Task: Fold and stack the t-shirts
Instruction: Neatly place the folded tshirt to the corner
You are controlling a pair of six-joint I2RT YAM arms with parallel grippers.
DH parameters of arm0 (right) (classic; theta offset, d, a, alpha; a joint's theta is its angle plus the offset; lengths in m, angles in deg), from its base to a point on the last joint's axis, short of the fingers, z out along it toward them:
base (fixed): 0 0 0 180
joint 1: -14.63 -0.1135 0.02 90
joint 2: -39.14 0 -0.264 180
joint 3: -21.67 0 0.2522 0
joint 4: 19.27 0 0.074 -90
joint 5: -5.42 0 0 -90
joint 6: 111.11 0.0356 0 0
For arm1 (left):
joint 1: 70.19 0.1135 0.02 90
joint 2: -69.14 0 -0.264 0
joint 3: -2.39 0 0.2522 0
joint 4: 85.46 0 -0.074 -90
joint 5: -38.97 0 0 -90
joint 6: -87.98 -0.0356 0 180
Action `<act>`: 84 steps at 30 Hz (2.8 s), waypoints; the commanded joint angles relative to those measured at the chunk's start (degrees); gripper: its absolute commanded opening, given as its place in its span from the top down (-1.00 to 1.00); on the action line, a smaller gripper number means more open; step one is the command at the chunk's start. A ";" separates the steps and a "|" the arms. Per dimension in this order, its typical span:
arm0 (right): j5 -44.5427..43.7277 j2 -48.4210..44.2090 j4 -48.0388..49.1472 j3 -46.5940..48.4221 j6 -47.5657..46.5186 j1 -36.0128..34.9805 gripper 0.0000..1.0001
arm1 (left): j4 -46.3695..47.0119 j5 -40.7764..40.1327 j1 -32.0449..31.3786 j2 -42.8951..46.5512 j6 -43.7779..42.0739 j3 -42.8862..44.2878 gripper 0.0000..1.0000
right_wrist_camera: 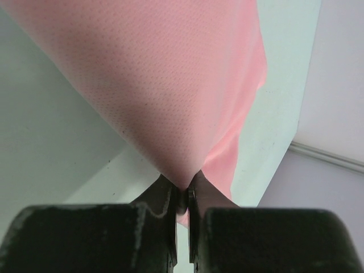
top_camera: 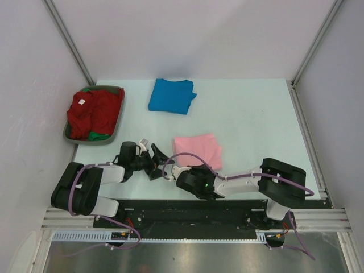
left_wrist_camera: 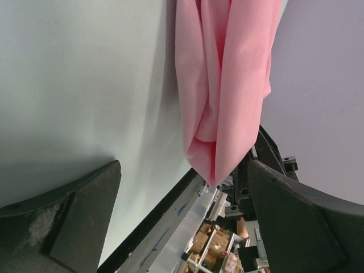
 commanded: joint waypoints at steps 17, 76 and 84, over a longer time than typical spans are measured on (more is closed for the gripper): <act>-4.20 -4.68 -1.17 0.15 2.23 -4.20 1.00 | 11.98 -3.45 -8.87 -12.90 8.17 1.83 -1.00; -10.63 -16.81 -34.58 10.08 68.57 -3.70 -0.99 | -54.00 -1.25 -8.17 -52.43 -33.93 97.17 1.00; -11.31 -32.61 -31.94 3.86 84.29 0.10 -0.99 | -56.14 -0.73 -5.36 -63.18 -32.97 115.65 1.00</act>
